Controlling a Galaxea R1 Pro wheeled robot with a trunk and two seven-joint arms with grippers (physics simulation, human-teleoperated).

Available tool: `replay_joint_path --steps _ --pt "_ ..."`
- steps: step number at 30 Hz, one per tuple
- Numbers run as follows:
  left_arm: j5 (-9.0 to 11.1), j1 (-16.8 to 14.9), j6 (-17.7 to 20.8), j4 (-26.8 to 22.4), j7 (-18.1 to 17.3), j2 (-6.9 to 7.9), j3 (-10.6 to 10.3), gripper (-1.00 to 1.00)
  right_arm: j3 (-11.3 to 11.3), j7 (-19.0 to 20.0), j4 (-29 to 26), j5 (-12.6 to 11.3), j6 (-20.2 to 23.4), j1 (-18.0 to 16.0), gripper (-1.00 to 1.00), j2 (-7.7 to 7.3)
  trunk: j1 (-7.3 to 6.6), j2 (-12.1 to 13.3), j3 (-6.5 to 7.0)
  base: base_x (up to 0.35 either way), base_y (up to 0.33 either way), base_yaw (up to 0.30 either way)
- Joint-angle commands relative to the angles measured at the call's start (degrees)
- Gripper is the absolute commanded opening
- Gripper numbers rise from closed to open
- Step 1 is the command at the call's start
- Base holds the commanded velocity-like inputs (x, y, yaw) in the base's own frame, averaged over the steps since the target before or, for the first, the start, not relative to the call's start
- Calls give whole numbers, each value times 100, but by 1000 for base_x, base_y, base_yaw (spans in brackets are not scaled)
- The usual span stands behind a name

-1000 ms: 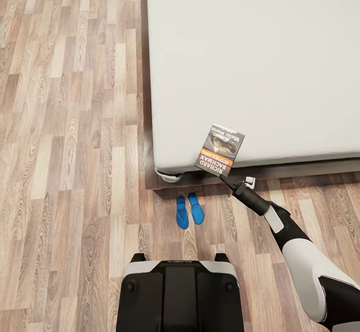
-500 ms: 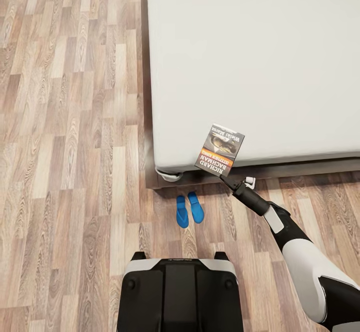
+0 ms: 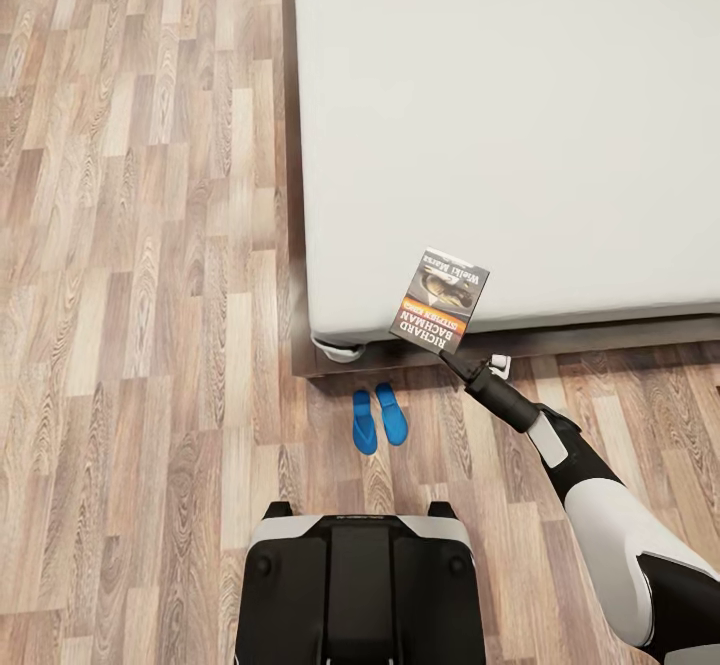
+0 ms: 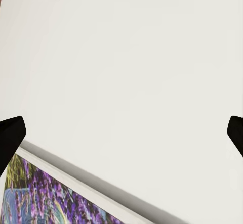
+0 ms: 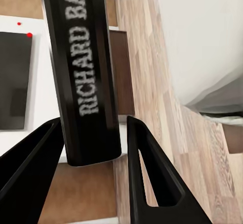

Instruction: In the bedroom, move the book from the bed onto either nightstand, and place the two sandals side by side next to the bed.

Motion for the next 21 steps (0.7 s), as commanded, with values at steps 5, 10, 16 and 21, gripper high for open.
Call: replay_joint_path --steps 5,10,16,21 --pt "47 1 -23 1 11 0 -48 100 -7 -4 5 -16 55 -2 -100 0 4 -9 -5 0 0 0" --pt "47 0 -40 1 10 0 -48 100 -4 -31 27 -7 51 -2 -100 6 4 -9 -5 0 0 0" --pt "47 -3 -64 1 10 0 -48 100 -5 -37 48 -5 50 -2 -100 -1 4 -9 -5 0 0 0" --pt "53 -3 -80 0 12 -2 -48 100 -6 -45 77 -11 51 16 -100 -40 4 -9 -5 0 0 0"
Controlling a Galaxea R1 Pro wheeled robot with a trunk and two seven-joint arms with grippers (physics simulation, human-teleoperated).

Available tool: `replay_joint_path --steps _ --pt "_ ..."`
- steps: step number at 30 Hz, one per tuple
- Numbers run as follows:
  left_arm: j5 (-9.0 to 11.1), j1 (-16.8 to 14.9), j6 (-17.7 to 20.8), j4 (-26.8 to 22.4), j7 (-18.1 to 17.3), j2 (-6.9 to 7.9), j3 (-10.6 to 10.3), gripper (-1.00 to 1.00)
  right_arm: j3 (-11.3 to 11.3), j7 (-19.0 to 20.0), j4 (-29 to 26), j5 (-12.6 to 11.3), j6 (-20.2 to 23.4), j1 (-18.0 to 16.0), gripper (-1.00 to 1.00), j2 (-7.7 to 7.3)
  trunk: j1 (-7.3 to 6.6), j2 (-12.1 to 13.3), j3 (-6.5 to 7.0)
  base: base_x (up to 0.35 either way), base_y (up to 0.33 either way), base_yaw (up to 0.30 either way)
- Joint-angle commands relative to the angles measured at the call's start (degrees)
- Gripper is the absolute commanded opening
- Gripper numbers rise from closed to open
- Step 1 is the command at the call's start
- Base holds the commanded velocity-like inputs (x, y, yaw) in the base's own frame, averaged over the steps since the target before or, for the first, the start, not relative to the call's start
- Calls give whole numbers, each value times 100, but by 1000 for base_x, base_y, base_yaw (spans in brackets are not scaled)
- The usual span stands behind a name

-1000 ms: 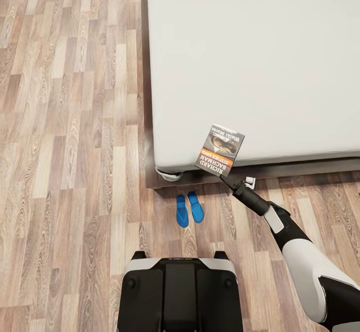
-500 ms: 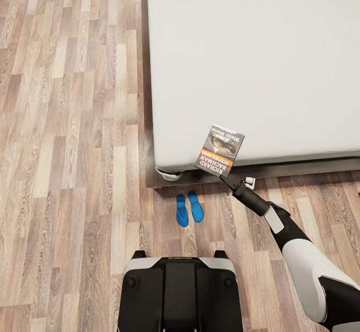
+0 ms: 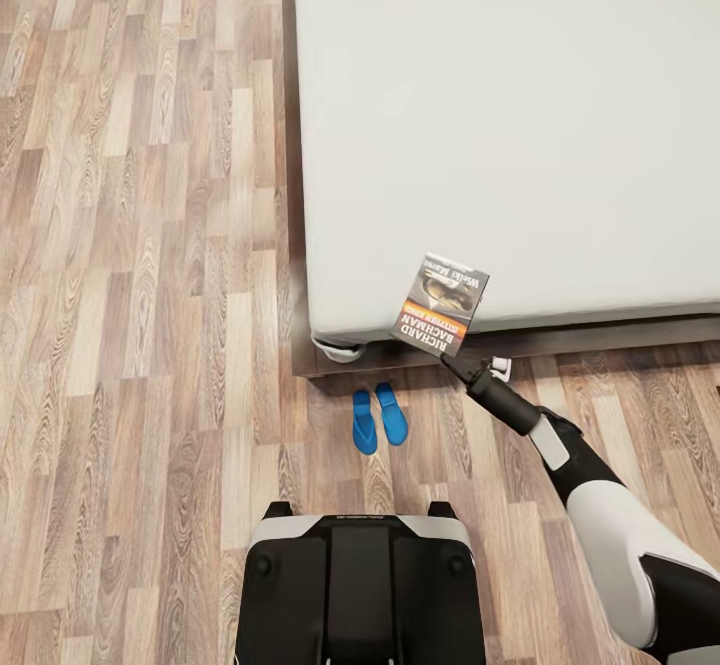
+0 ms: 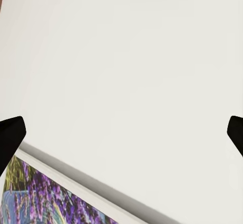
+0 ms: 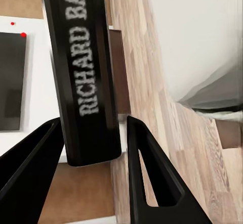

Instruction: In the bedroom, move the book from the bed onto either nightstand, and place the two sandals side by side next to the bed.

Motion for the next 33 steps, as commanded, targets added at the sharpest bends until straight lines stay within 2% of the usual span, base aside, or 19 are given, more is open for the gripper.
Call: replay_joint_path --steps 1,6,10,16,23,33 --pt "49 2 -23 0 13 -2 -47 100 -7 10 11 -25 56 26 -100 -22 4 -9 -5 0 0 0" --pt "73 1 -45 -17 8 -24 -42 100 -3 13 33 -23 51 279 -100 -80 4 -9 -4 0 0 0" --pt "100 1 -166 -33 -11 -125 -22 100 -5 19 41 -25 43 408 -100 -99 4 -9 7 0 0 -24" --pt "106 1 -323 -41 -49 -220 -1 100 -10 32 44 -27 40 452 -100 -112 4 -9 45 0 0 -70" --pt "121 1 -412 -48 -60 -397 9 100 -21 36 46 -34 48 468 -100 -177 4 -9 101 0 0 -94" --pt "129 1 -528 -57 -67 -499 21 100 -11 24 46 -29 45 472 -100 -213 4 -9 186 0 0 -108"
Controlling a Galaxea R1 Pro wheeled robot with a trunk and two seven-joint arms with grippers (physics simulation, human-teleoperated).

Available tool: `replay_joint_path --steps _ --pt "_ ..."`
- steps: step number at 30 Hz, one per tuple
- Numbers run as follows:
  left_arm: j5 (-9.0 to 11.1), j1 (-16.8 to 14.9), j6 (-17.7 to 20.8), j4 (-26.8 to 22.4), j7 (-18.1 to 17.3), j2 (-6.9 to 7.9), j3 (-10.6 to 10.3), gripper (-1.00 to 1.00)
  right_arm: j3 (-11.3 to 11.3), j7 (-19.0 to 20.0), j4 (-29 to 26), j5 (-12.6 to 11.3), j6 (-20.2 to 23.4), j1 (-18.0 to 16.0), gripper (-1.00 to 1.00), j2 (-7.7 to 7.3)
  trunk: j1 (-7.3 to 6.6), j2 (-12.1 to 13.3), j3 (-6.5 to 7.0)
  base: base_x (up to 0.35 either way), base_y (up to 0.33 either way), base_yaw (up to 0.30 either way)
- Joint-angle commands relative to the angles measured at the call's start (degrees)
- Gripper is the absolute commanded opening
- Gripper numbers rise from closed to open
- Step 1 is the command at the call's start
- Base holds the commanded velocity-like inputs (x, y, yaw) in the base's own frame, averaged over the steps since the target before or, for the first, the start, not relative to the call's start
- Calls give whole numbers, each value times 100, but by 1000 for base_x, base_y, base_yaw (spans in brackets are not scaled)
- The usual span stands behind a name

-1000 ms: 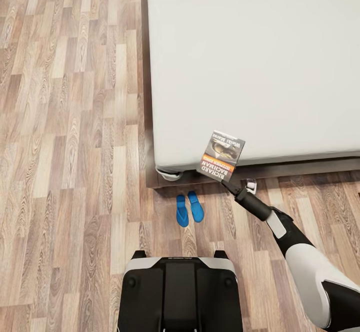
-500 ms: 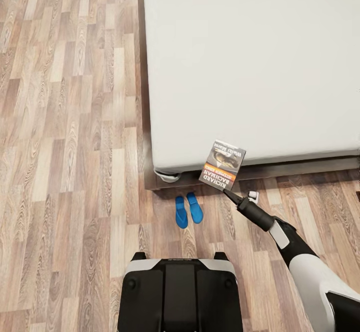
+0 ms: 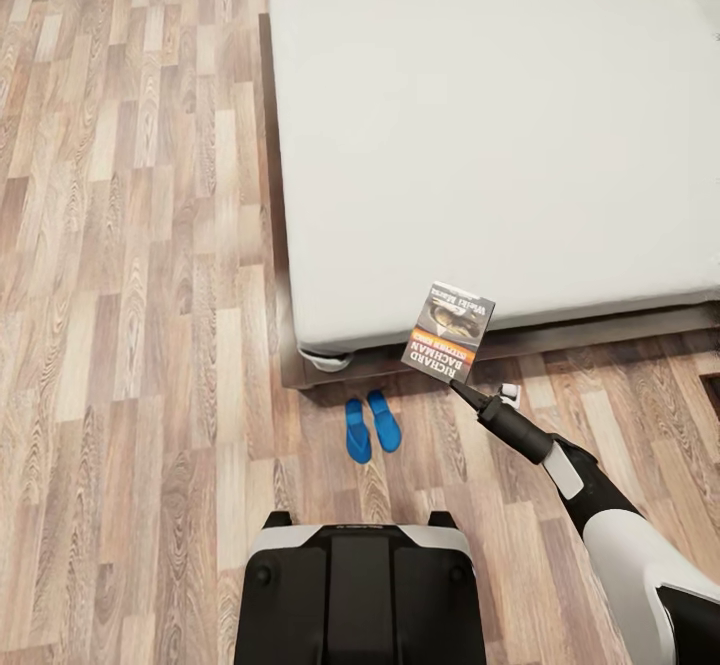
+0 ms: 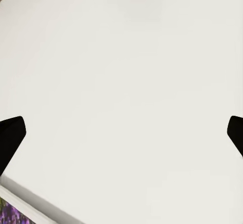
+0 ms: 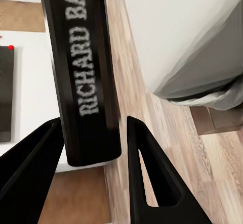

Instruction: In the bedroom, move the book from the bed onto either nightstand, and place the two sandals side by side next to the bed.

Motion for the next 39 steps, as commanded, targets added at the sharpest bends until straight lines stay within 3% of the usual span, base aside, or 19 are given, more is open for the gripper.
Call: replay_joint_path --steps 1,12,13,18,19,23,29,39 --pt "39 3 -41 -2 17 -9 -47 100 -7 9 3 -17 54 -2 -100 0 4 -8 4 0 0 -110" --pt "63 -10 -110 4 20 -2 -9 100 -4 9 7 -11 49 -2 -100 -8 4 -8 97 0 0 -111" --pt "93 -13 -109 4 19 5 34 100 -4 7 8 -10 48 -2 -100 -7 4 -8 106 0 0 -110" --pt "663 -22 -117 11 -162 48 715 100 -1 3 11 44 41 -2 -100 1 4 -8 149 0 0 -109" --pt "663 -22 -117 11 -162 48 715 100 -1 3 11 44 41 -2 -100 1 4 -8 157 0 0 -107" --pt "936 -23 -129 8 -496 92 1032 100 1 2 12 76 37 -2 -100 5 4 -8 191 0 0 -105" --pt "1085 -23 -138 6 -803 114 1209 100 4 1 12 96 35 -2 -100 7 4 -8 243 0 0 -103" --pt "1132 -23 -147 6 -905 117 1265 100 5 1 12 106 35 -2 -100 8 4 -8 328 0 0 -101"
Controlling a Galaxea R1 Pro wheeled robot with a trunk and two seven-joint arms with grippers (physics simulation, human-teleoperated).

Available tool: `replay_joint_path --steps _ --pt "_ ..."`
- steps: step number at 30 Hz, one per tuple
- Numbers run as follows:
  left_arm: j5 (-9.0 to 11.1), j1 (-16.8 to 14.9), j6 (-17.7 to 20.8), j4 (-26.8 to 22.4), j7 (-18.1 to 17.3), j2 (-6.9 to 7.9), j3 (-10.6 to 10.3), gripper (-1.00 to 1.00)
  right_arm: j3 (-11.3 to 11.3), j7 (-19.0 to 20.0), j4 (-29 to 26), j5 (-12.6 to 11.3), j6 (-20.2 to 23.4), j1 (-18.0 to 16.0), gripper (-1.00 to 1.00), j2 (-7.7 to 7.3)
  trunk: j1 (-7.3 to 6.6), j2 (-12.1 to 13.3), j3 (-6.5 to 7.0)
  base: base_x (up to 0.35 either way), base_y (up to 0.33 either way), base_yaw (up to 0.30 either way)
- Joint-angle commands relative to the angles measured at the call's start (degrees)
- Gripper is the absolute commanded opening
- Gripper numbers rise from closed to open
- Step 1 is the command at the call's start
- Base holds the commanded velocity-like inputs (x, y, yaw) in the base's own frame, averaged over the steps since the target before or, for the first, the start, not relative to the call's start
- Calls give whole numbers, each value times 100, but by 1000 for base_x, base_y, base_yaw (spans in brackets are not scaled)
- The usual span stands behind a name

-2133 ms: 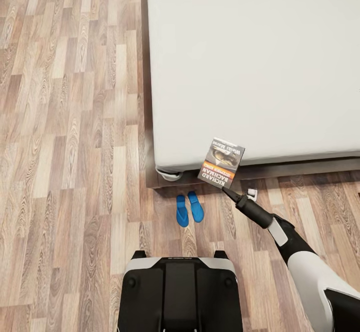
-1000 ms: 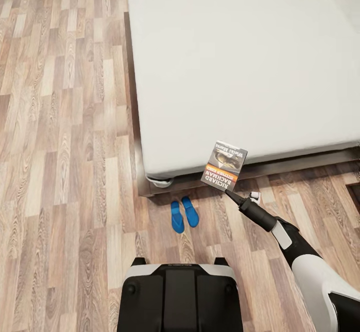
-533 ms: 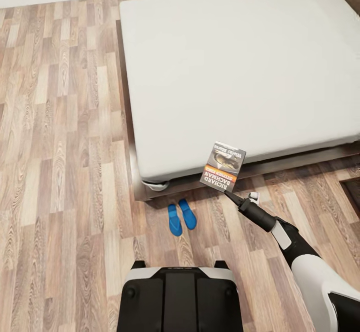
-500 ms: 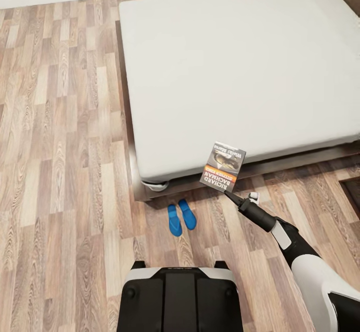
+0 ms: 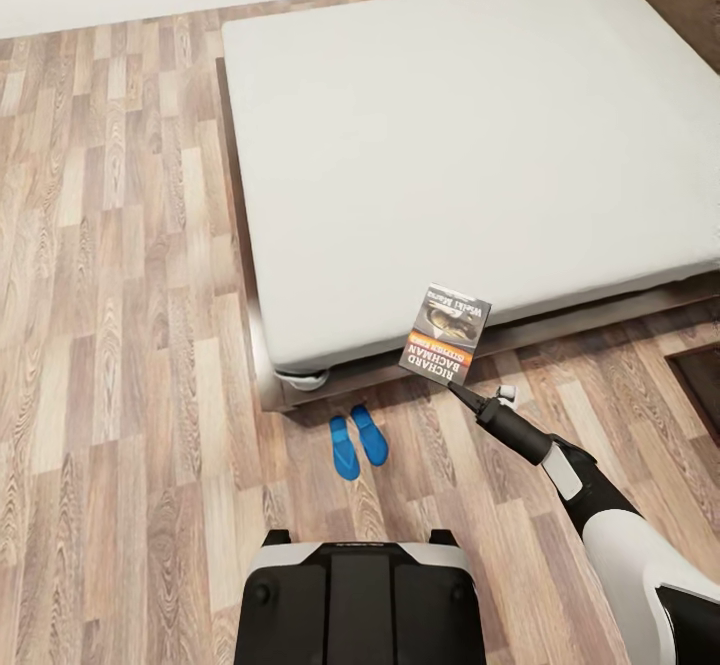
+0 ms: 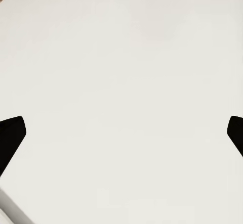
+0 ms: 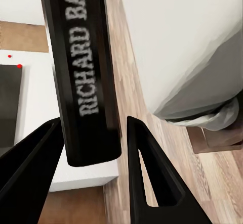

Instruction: In the bedroom, move the book from the bed onto either nightstand, and place the two sandals side by side next to the bed.

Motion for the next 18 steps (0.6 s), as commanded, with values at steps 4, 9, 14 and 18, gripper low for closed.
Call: replay_joint_path --steps 4,9,14,18 --pt "19 2 -31 -2 18 -3 -44 100 -7 11 3 -16 55 -2 -100 7 4 -8 30 0 0 -95" --pt "17 2 -48 -2 16 -8 -42 100 -7 11 3 -16 55 -2 -100 13 4 -8 73 0 0 -93" --pt "15 2 -56 -2 20 -11 -41 100 -7 11 3 -16 53 -2 -100 18 4 -8 116 0 0 -93" --pt "17 2 -54 -2 21 -12 -41 100 -6 11 3 -15 40 -2 -100 25 4 -8 151 0 0 -93"
